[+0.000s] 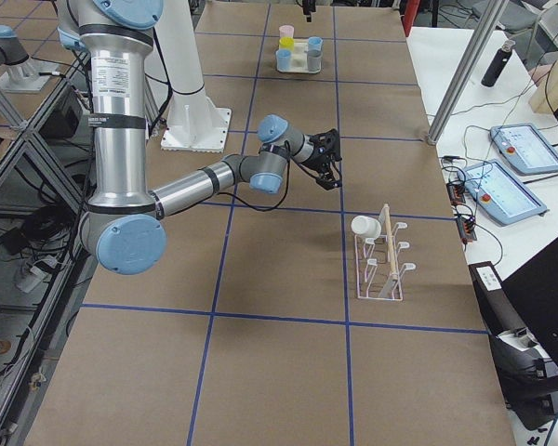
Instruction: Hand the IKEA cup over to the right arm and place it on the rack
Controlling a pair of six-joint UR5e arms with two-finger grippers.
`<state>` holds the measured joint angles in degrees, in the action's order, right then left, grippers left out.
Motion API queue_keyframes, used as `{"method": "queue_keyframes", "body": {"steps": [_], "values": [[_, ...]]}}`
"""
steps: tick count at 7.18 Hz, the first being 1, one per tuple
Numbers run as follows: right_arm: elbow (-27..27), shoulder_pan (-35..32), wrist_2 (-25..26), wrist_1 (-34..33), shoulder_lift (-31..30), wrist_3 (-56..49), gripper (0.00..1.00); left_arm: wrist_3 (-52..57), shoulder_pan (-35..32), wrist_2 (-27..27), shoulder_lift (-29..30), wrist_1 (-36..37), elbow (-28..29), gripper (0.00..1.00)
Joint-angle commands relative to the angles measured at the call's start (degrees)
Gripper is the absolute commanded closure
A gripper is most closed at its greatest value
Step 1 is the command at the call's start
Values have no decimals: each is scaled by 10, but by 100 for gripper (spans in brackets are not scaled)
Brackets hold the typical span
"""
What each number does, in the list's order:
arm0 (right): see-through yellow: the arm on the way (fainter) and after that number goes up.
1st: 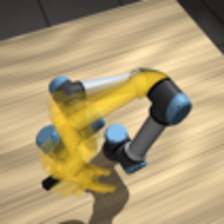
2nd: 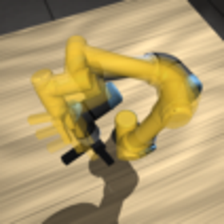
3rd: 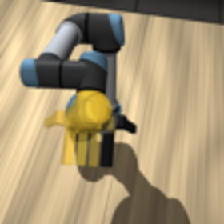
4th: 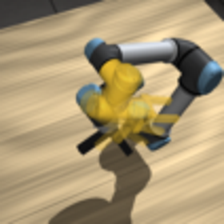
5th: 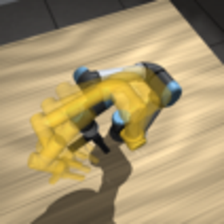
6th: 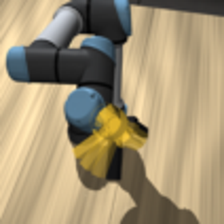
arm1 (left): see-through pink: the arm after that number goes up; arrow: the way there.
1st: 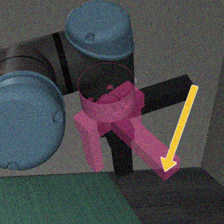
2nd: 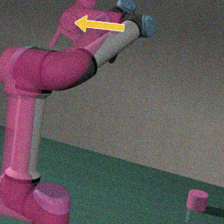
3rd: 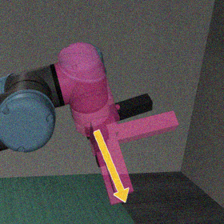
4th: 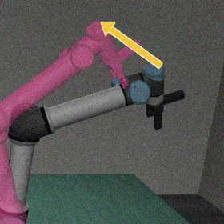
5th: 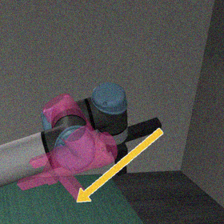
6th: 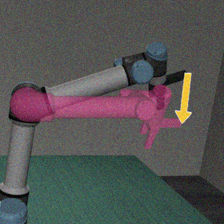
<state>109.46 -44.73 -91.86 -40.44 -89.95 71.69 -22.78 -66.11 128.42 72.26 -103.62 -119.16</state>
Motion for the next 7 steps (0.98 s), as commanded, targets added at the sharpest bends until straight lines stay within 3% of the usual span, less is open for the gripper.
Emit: {"method": "queue_keyframes", "body": {"steps": [1, 3, 5, 6, 7], "values": [[1, 2, -10, 0, 4, 31, 1, 34, 0, 10, -48, -25, 56, 0], [0, 5, -10, 0, 8, 41, 1, 27, 1, 11, -43, -86, 131, 0], [-2, 12, -10, 0, 11, 60, 1, 26, 1, 12, -17, -90, 165, 0], [0, 12, -10, 0, 10, 62, 1, 19, 2, 17, -6, -90, 175, 2], [-3, 16, -6, 0, 11, 62, 1, 12, 2, 28, -4, -90, 189, 13]]}}
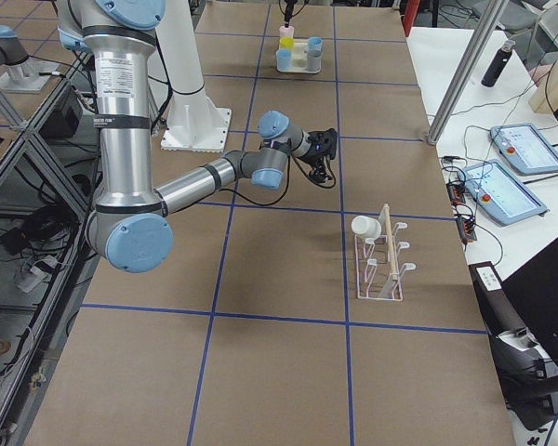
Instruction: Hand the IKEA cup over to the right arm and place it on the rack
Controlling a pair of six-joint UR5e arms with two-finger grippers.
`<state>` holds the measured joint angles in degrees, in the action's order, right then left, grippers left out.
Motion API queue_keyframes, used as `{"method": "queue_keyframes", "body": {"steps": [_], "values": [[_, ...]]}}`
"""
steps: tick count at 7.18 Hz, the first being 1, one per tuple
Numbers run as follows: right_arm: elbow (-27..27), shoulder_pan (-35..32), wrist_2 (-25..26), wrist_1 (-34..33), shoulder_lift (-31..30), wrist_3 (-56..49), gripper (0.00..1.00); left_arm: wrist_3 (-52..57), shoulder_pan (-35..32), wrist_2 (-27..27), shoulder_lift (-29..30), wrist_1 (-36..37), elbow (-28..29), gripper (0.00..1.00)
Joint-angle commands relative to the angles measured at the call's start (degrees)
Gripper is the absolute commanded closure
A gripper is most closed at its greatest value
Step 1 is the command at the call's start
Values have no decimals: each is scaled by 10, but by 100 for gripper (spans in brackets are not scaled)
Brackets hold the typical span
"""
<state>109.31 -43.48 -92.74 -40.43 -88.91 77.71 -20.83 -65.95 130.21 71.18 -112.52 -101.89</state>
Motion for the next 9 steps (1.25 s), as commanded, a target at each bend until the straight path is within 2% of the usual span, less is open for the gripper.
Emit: {"method": "queue_keyframes", "body": {"steps": [1, 2, 3, 4, 7, 8, 9], "values": [[-2, 5, 5, 0, 1, 3, 1, -10, 0, 11, 16, -2, 26, 37], [-2, 9, 5, 0, 0, 3, 1, -11, 0, 13, 16, -1, 27, 67], [-2, 14, 5, 1, 1, 14, 0, -11, 0, 45, 15, -1, 28, 91], [-4, 18, 6, 0, 8, 30, 1, -11, 0, 59, 16, -1, 31, 100], [-6, 21, 7, -1, 12, 33, 1, -8, -6, 61, 7, 5, 13, 100], [-8, 23, 7, -1, 16, 33, 1, -9, -28, 58, 0, 6, -7, 100], [-10, 24, 7, -1, 22, 33, 1, -8, -80, 60, -1, 13, -24, 100]]}}
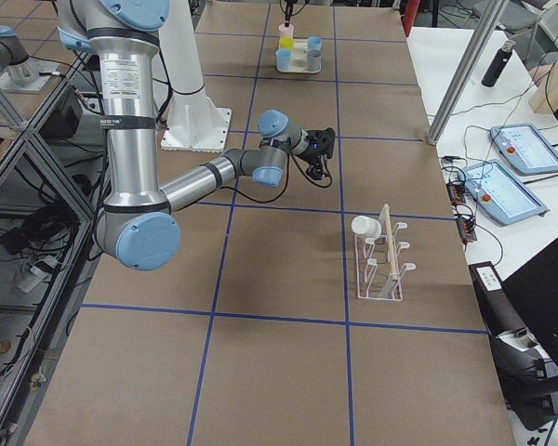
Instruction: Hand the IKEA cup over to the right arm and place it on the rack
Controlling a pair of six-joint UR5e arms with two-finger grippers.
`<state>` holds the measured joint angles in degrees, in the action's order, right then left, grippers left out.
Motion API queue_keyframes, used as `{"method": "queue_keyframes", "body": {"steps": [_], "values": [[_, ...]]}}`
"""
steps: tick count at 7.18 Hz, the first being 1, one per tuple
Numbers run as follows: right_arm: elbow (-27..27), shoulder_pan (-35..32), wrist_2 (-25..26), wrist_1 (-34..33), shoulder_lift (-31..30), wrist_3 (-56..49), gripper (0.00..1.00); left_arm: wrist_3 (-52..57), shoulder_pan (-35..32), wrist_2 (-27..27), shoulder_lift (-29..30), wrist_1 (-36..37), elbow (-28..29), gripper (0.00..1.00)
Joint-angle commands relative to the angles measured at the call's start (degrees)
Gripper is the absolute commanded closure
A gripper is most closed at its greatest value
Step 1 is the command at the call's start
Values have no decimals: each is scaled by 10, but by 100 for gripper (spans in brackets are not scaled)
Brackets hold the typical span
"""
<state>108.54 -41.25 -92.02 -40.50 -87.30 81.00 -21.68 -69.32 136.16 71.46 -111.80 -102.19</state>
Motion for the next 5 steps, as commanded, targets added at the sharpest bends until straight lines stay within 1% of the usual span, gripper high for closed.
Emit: {"method": "queue_keyframes", "body": {"steps": [1, 2, 3, 4, 5], "values": [[-3, 3, 0, 3, 13, 14, 0, 0, -68, 1, -2, 61, -62, 100], [0, 3, 1, 7, 24, 64, 0, -21, -80, 2, 7, 144, -111, 100], [5, 5, 3, 7, 36, 84, 0, -85, -80, 37, 33, 162, -125, 100], [6, 13, -3, 8, 62, 154, 0, -124, -80, 91, 73, 162, -128, 100], [6, 20, -25, 8, 85, 212, 0, -209, -80, 121, 105, 132, -134, 100]]}}
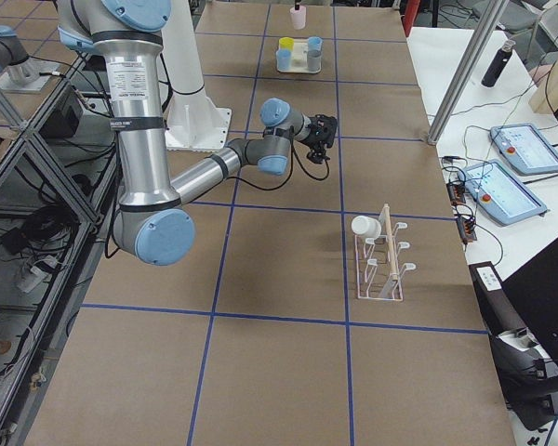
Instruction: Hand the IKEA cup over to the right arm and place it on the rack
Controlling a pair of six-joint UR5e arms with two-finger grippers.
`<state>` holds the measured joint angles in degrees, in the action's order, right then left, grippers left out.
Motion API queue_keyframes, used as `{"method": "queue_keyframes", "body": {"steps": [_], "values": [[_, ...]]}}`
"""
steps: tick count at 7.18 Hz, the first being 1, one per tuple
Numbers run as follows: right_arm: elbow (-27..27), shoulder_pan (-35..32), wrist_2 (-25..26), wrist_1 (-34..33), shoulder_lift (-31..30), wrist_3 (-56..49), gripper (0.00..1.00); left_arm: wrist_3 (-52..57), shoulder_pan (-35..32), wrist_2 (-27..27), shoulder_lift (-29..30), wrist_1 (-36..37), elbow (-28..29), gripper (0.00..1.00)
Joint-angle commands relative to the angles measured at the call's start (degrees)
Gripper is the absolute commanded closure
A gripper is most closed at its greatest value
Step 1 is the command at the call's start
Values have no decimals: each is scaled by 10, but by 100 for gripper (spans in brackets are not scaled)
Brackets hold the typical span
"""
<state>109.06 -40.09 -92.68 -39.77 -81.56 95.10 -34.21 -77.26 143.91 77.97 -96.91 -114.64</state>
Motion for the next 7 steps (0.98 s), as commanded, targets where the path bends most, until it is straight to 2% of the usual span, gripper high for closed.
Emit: {"method": "queue_keyframes", "body": {"steps": [1, 2, 3, 4, 5, 6, 7], "values": [[7, 10, -46, 1, 42, 82, 0, -218, 1, 46, 79, -103, -2, 100], [12, 9, -77, 7, 45, 83, 0, -369, 6, 45, 121, -201, 11, 100], [8, 9, -96, 56, 44, 98, 0, -491, 31, 45, 172, -275, 24, 100], [8, 8, -141, 97, 45, 126, 0, -609, 69, 34, 227, -313, 25, 100], [10, 3, -175, 126, 46, 152, 0, -720, 104, -20, 289, -331, 23, 100], [9, 2, -187, 157, 46, 174, 0, -778, 163, -90, 312, -373, 21, 100], [8, 3, -193, 200, 50, 221, 0, -839, 238, -147, 314, -451, 22, 100]]}}
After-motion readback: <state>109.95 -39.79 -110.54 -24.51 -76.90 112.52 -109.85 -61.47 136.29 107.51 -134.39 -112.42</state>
